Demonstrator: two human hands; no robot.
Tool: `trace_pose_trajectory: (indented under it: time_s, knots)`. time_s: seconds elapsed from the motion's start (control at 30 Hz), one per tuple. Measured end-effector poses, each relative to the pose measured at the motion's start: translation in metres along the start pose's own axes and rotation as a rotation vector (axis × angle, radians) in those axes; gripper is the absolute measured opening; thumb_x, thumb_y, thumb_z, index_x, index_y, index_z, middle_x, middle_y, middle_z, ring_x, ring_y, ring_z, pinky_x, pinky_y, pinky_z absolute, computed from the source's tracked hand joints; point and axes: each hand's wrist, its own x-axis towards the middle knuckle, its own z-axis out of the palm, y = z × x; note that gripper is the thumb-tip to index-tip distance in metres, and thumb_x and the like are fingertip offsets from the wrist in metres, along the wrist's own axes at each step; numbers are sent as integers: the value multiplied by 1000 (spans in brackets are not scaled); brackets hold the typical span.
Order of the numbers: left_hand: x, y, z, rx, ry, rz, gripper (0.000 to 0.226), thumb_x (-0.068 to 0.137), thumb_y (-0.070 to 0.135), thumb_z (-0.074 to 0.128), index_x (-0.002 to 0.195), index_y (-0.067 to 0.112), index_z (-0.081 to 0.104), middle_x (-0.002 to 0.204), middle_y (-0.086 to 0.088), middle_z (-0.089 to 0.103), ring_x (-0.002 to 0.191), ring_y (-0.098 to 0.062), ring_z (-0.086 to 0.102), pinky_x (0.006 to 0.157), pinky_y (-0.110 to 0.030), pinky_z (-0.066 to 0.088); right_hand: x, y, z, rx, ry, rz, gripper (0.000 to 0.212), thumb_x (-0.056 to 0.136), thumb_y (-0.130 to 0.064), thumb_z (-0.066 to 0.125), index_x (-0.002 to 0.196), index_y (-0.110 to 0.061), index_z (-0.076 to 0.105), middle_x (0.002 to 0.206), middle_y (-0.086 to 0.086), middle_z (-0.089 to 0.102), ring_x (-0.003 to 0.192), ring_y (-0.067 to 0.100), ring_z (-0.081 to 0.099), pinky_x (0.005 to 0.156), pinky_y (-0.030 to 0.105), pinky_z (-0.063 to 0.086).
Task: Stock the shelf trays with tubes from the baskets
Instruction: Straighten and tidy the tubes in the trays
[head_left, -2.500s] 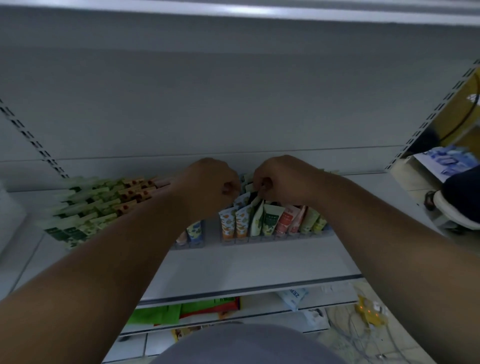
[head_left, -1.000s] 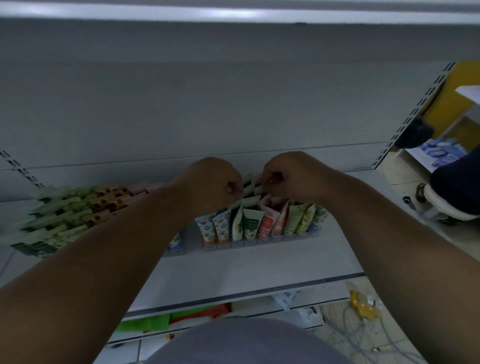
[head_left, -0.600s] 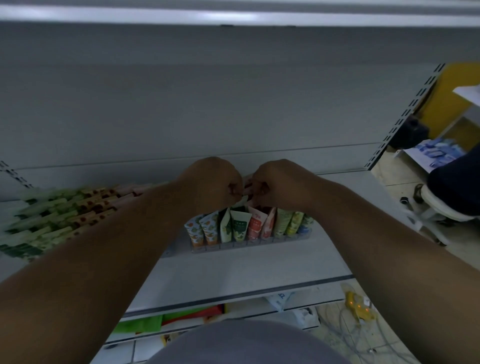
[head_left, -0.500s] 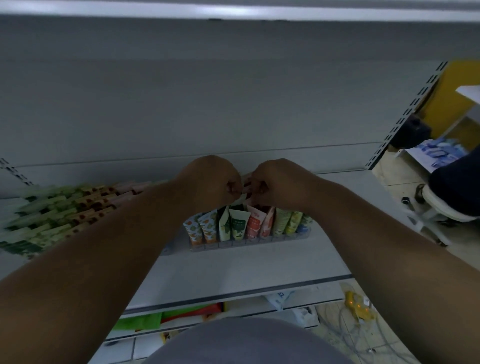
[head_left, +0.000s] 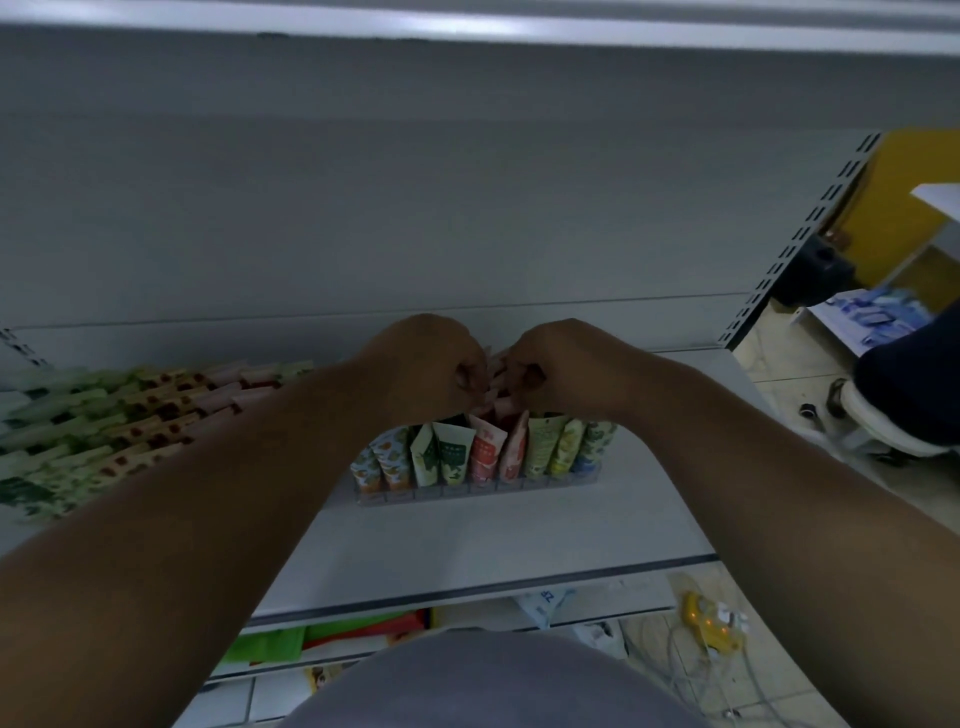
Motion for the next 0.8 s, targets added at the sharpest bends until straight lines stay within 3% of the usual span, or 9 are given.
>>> trace_pose_trajectory:
  time_s: [0.1, 0.23, 0.4, 0.47, 0.63, 0.73, 0.8]
  knots:
    - [1, 1, -2, 50, -27, 13, 22, 75, 31, 64, 89, 19, 77, 88, -5, 65, 87, -27, 61, 73, -25, 37, 1, 2, -3, -4, -16, -4, 14, 81, -22, 73, 76, -10, 67, 74, 2, 63, 62, 10, 52, 54, 26, 33]
    - [1, 3, -2, 62, -23, 28, 31, 70, 31, 53, 84, 17, 77, 83, -7, 64, 82, -29, 61, 70, -29, 41, 0, 4, -4, 15, -23, -12, 13, 81, -20, 72, 74, -22, 62, 78, -4, 61, 62, 2, 48, 52, 16, 30]
    - [1, 6, -2, 73, -1, 28, 32, 70, 29, 52, 84, 16, 77, 82, -9, 63, 80, -32, 61, 68, -32, 45, -1, 7, -2, 15, 4, -54, 13, 83, -21, 72, 77, -10, 67, 78, -1, 63, 68, 11, 54, 53, 20, 31]
    - [1, 7, -2, 75, 11, 20, 30, 71, 30, 54, 84, 16, 78, 82, -8, 64, 81, -31, 62, 68, -31, 44, -4, 7, -3, 19, 23, -63, 13, 84, -22, 70, 76, -13, 65, 76, -4, 59, 67, 9, 52, 53, 18, 31]
    - [5, 10, -2, 63, 24, 5, 15, 81, 26, 71, 93, 20, 77, 93, 0, 65, 92, -22, 61, 79, -30, 46, -13, 22, -18, 35, 92, -14, 13, 85, -24, 68, 96, -17, 71, 84, -10, 60, 77, 7, 55, 63, 22, 36]
    - [12, 14, 0, 25, 30, -25, 16, 81, 28, 72, 96, 24, 75, 91, 8, 57, 95, -17, 58, 82, -29, 46, -19, 30, -21, 14, 58, -21, 9, 84, -21, 68, 92, -20, 71, 77, -17, 55, 72, 5, 52, 58, 8, 32]
    - [16, 19, 2, 5, 29, -19, 19, 80, 27, 72, 98, 23, 76, 87, 9, 52, 93, -17, 58, 77, -23, 40, -20, 31, -19, 10, 37, -37, 7, 81, -18, 69, 88, -17, 71, 77, -14, 57, 70, 7, 53, 57, 8, 31]
